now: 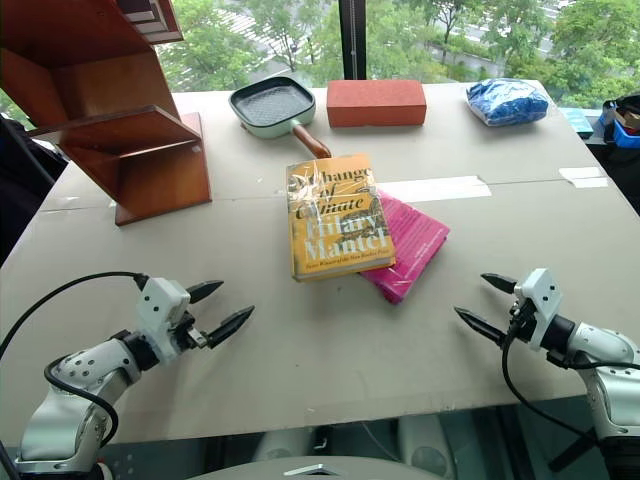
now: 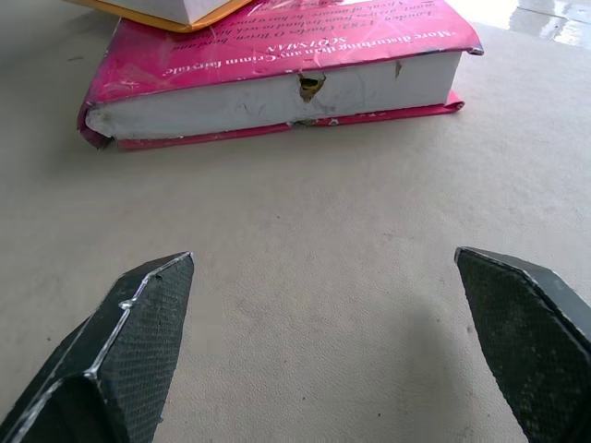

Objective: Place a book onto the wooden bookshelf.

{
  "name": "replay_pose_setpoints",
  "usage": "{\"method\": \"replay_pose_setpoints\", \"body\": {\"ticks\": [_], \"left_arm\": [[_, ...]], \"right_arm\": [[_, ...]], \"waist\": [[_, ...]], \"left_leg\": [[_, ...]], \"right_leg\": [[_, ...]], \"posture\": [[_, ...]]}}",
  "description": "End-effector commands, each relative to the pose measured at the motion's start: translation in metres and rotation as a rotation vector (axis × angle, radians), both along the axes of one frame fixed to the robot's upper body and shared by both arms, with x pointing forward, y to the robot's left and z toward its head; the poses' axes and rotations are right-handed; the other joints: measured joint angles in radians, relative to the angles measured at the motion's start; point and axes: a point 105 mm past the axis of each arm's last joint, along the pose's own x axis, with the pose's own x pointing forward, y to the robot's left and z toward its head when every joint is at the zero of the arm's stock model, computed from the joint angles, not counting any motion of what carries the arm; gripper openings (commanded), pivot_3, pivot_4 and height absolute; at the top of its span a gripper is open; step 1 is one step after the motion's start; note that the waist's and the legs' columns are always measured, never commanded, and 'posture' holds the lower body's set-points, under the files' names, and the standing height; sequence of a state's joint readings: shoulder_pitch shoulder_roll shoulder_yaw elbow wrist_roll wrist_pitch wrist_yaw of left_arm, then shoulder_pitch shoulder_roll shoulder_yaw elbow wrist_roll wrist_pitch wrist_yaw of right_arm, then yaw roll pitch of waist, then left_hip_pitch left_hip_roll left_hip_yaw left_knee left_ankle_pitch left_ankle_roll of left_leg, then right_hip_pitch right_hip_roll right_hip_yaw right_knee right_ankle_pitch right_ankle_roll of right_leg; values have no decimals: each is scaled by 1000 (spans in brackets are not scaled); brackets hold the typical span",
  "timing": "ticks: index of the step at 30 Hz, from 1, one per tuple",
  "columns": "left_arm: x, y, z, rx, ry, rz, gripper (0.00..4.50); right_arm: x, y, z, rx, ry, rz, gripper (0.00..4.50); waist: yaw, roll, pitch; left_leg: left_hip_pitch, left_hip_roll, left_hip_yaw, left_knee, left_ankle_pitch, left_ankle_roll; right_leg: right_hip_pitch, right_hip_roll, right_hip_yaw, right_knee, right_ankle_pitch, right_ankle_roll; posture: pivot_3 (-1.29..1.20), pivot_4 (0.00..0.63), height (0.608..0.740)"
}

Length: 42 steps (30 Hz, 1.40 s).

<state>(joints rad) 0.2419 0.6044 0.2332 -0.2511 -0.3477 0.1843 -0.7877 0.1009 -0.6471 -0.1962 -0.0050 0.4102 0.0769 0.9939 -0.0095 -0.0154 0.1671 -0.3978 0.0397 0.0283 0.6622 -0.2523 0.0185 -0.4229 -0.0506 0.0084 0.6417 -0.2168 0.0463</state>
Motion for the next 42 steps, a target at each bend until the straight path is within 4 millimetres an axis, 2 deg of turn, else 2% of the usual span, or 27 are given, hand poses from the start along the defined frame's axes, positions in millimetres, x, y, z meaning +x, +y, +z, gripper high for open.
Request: {"method": "replay_pose_setpoints", "body": {"ticks": [1,8,12,15,19,21,23,25,29,32,37,38,39,41,42], "left_arm": [[2,-1,6,2,-17,-23,4393],[6,-23,8,-243,186,-107,4393],[26,-32,25,-434,248,-148,4393],[51,-40,45,-634,255,-170,4393],[65,-60,37,-678,399,-234,4393],[70,-71,24,-731,572,-258,4393],[76,-77,19,-781,687,-253,4393],[85,-81,22,-885,784,-244,4393],[97,-86,27,-964,871,-246,4393],[96,-97,28,-957,969,-290,4393],[93,-111,28,-885,1026,-352,4393],[93,-112,28,-881,1029,-358,3838],[93,-113,29,-878,1029,-366,3553],[93,-114,31,-877,1030,-381,2616],[93,-114,33,-876,1030,-385,2339]], "right_arm": [[1,1,18,-2,-72,10,4500],[-17,15,45,67,-74,123,4500],[-27,22,72,137,-93,186,4500],[-34,28,91,163,-121,216,4500],[-39,36,109,186,-156,235,4500],[-40,40,118,194,-178,233,4500],[-40,42,123,195,-189,230,4500],[-41,43,124,192,-190,226,4500],[-41,42,124,183,-190,211,4500],[-42,41,124,165,-190,204,4500],[-41,42,126,162,-197,202,4500],[-41,42,126,162,-198,202,4500],[-41,42,126,162,-198,201,4500],[-41,43,125,162,-198,202,4500],[-41,43,124,162,-197,203,4500]], "waist": [[0,0,0],[4,0,0],[6,-1,1],[9,-1,1],[9,-3,1],[6,-3,2],[6,-5,2],[10,-5,2],[13,-5,2],[18,-6,2],[21,-6,2],[22,-6,2],[21,-6,2],[21,-6,2],[22,-6,2]], "left_leg": [[0,0,0,0,0,0],[0,0,0,0,0,0],[0,0,-2,3,0,0],[0,0,-4,4,0,0],[0,0,-7,6,0,0],[0,-1,-7,6,0,0],[0,-1,-7,6,0,0],[0,-1,-8,6,0,0],[0,-2,-9,7,0,0],[0,-2,-9,7,0,0],[-1,-2,-9,7,0,0],[-1,-2,-9,7,0,0],[-1,-2,-9,7,0,0],[-1,-2,-9,7,0,0],[-1,-2,-9,7,0,0]], "right_leg": [[0,0,0,0,0,0],[0,0,0,1,0,0],[2,0,-2,1,0,0],[4,0,-3,1,0,0],[6,2,-5,1,0,0],[7,2,-4,1,0,0],[7,2,-5,1,0,0],[7,2,-5,1,0,0],[8,2,-5,1,0,1],[8,2,-5,1,0,1],[8,2,-5,1,0,0],[8,2,-5,1,0,0],[8,2,-5,1,0,0],[8,2,-5,1,0,0],[8,2,-5,1,0,0]], "posture": [[0,150,740],[0,150,740],[0,150,740],[0,150,740],[0,150,740],[0,150,740],[0,150,740],[0,150,740],[0,150,740],[0,150,740],[0,150,740],[0,150,740],[0,150,740],[0,150,740],[0,150,740]]}}
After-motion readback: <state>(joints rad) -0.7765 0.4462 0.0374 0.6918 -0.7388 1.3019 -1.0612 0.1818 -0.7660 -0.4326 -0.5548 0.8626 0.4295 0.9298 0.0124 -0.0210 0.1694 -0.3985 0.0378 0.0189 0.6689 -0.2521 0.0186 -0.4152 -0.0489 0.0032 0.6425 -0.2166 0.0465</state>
